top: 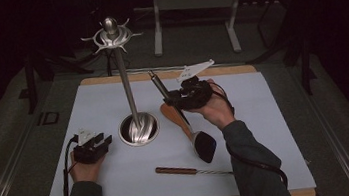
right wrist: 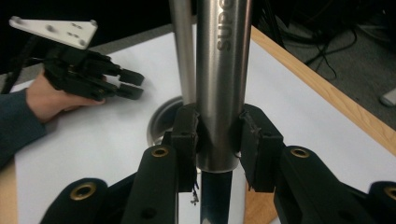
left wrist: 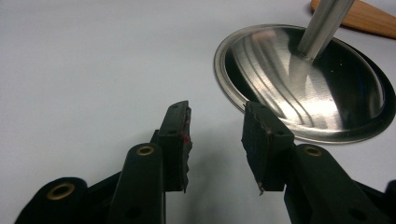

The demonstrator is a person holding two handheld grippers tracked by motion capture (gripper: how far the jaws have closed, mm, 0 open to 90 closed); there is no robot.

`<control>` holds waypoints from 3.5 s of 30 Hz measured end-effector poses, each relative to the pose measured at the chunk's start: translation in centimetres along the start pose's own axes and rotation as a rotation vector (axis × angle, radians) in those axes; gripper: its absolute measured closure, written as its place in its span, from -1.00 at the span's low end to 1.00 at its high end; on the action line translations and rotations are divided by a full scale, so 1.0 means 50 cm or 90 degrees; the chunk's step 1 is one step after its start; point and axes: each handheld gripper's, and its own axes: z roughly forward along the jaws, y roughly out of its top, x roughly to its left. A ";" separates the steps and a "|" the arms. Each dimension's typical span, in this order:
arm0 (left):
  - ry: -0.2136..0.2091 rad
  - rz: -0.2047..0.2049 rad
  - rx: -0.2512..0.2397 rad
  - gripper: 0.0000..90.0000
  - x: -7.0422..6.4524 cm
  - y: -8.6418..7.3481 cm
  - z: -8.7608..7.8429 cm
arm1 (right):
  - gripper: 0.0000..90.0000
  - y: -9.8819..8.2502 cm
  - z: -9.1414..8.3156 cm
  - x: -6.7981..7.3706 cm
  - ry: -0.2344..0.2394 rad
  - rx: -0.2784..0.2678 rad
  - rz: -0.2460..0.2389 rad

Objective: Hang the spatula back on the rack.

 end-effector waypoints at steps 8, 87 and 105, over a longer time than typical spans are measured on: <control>0.001 0.000 0.001 0.37 0.000 0.000 0.000 | 0.54 -0.002 -0.022 0.014 0.033 -0.041 -0.009; -0.001 -0.001 0.000 0.37 0.001 0.000 0.000 | 0.54 0.148 0.001 0.084 0.055 -0.133 -0.012; -0.002 -0.001 0.000 0.37 0.000 0.000 0.000 | 0.51 0.152 0.024 0.083 0.033 -0.111 -0.011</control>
